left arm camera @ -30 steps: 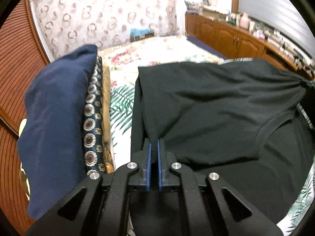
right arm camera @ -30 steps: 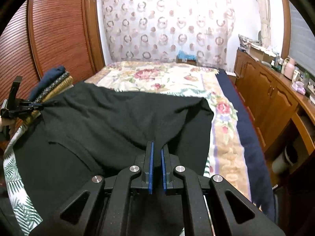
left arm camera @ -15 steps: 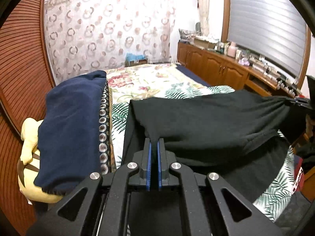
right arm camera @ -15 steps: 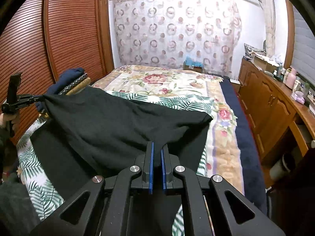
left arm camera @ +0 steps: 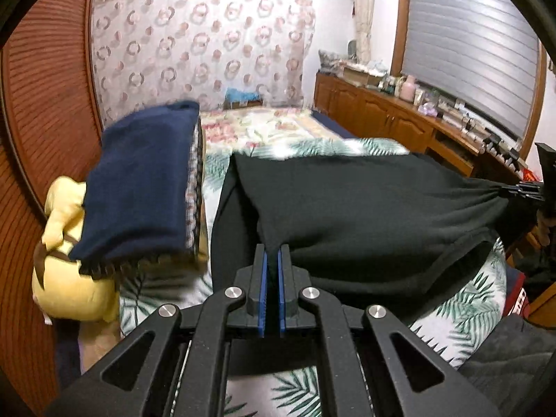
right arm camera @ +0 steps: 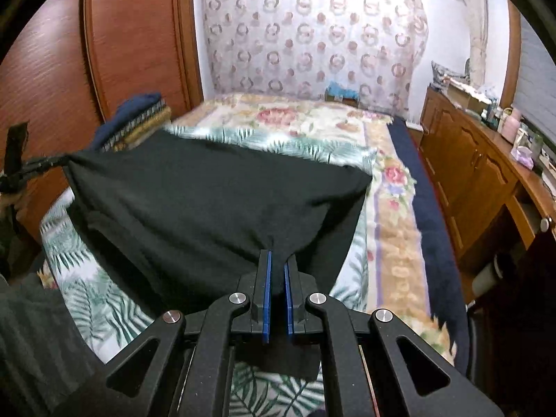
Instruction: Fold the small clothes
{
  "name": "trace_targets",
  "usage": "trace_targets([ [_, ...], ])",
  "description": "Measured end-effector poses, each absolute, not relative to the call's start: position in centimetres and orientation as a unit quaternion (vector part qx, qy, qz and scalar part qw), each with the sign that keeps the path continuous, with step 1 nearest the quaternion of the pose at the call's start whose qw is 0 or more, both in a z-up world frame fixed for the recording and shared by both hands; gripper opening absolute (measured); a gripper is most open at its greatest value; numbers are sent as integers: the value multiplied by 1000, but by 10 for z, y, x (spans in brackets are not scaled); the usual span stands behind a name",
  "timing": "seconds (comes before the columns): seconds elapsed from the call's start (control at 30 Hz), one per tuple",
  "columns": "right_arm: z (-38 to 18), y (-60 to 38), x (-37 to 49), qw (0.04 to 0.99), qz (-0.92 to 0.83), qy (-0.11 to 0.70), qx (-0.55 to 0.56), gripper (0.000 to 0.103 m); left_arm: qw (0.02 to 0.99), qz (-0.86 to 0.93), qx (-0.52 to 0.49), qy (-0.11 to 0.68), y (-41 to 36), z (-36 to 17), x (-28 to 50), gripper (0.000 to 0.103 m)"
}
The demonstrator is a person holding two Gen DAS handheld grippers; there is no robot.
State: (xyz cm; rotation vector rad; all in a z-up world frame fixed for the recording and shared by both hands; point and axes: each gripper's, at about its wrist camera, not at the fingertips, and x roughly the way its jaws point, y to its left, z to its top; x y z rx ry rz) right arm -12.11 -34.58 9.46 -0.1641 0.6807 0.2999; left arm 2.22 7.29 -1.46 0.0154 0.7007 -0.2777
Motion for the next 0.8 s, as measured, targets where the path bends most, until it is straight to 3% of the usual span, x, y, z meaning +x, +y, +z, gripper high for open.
trace_targets([
  [0.37, 75, -350, -89, 919, 129, 367, -72, 7, 915, -125, 8, 384, 65, -47, 22, 8],
  [0.63, 82, -341, -82, 927, 125, 345, -79, 23, 914, -117, -11, 387, 71, -53, 20, 56],
  [0.7, 80, -337, -76, 929, 126, 338, -79, 32, 913, -114, -14, 390, 74, -56, 22, 70],
  [0.8, 68, -329, -66, 930, 134, 332, -82, 47, 909, -112, -21, 401, 78, -65, 24, 71],
])
